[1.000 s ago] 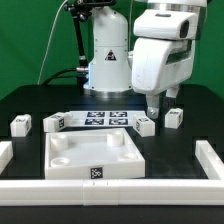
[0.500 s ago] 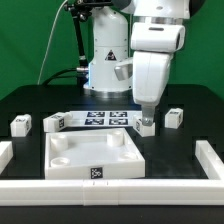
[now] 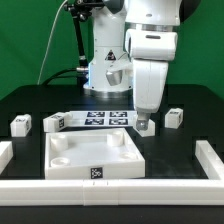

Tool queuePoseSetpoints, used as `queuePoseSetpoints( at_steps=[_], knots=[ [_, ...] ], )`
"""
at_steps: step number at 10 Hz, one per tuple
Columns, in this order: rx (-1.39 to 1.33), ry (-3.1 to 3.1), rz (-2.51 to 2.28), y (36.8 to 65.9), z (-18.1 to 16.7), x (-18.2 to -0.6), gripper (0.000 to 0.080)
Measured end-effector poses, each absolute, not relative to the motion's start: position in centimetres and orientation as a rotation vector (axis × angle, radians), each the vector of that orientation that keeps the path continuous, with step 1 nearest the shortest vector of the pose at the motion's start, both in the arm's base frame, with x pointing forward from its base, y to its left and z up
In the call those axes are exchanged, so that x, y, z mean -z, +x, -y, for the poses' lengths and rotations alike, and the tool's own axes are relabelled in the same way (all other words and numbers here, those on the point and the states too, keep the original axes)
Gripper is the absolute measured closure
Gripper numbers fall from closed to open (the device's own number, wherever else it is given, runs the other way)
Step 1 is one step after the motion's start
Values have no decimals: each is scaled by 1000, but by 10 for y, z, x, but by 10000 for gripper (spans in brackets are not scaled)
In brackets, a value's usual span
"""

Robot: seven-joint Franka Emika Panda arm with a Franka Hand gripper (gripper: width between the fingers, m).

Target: Assemble one leg

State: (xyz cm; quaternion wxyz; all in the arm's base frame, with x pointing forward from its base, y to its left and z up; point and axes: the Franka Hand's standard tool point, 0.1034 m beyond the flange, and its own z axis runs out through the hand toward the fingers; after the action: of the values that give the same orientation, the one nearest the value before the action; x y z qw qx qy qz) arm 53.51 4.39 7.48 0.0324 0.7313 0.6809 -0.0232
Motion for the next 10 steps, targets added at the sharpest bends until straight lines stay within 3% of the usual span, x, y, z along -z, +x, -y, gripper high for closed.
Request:
queuePoseSetpoints(
  at_steps=[4,10],
  knots=[
    [71,1967,-2392,512,0,-59,150],
    [80,1948,-2421,502,7,-53,150]
  ],
)
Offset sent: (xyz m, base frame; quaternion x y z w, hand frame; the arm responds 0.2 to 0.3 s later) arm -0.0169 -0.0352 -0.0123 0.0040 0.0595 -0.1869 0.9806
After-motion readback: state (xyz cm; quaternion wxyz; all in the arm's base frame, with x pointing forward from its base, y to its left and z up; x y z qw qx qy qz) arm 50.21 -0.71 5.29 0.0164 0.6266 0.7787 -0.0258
